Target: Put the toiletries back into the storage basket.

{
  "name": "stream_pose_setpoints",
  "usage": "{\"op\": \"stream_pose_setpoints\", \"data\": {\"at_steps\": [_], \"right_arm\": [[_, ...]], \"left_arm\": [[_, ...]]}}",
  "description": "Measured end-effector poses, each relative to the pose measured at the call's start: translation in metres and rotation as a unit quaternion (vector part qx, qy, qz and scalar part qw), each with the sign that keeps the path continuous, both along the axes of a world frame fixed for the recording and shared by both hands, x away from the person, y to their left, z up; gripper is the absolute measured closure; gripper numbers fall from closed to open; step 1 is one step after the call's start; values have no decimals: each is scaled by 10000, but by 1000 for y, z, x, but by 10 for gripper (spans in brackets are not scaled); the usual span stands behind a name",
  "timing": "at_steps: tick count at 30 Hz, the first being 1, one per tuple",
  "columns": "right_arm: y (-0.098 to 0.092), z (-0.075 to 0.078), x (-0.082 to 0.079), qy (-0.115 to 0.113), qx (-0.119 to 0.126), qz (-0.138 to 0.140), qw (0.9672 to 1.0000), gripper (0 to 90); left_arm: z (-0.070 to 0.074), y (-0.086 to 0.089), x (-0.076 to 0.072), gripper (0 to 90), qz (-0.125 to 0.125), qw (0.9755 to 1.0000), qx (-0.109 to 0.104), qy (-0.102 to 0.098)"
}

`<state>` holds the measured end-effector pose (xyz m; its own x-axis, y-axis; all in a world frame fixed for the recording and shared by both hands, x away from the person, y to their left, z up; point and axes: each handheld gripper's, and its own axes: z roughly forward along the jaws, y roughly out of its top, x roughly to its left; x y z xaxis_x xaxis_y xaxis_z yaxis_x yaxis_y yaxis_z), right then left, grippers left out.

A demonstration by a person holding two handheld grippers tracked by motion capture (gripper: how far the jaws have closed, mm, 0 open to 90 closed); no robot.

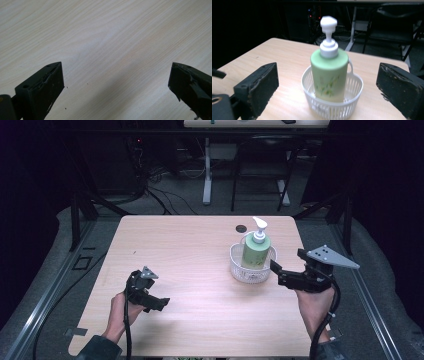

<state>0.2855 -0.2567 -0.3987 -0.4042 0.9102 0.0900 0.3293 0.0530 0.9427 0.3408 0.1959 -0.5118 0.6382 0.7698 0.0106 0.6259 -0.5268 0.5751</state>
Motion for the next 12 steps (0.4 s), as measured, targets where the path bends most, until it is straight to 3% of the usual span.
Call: {"op": "stream_pose_setpoints", "data": {"at_steps": [3, 5, 12], "right_arm": [[-3, -6, -9, 109, -136, -23, 9998, 18], [-7, -10, -14, 180, -45, -27, 9998, 15], [-14, -28, -21, 444, -159, -113, 9988, 14]], "left_arm": [[0, 0, 0, 2, -16, 10000, -2, 9], [1, 0, 0, 1, -28, 10000, -4, 4], [1, 1, 0, 1, -56, 10000, -1, 1]]}}
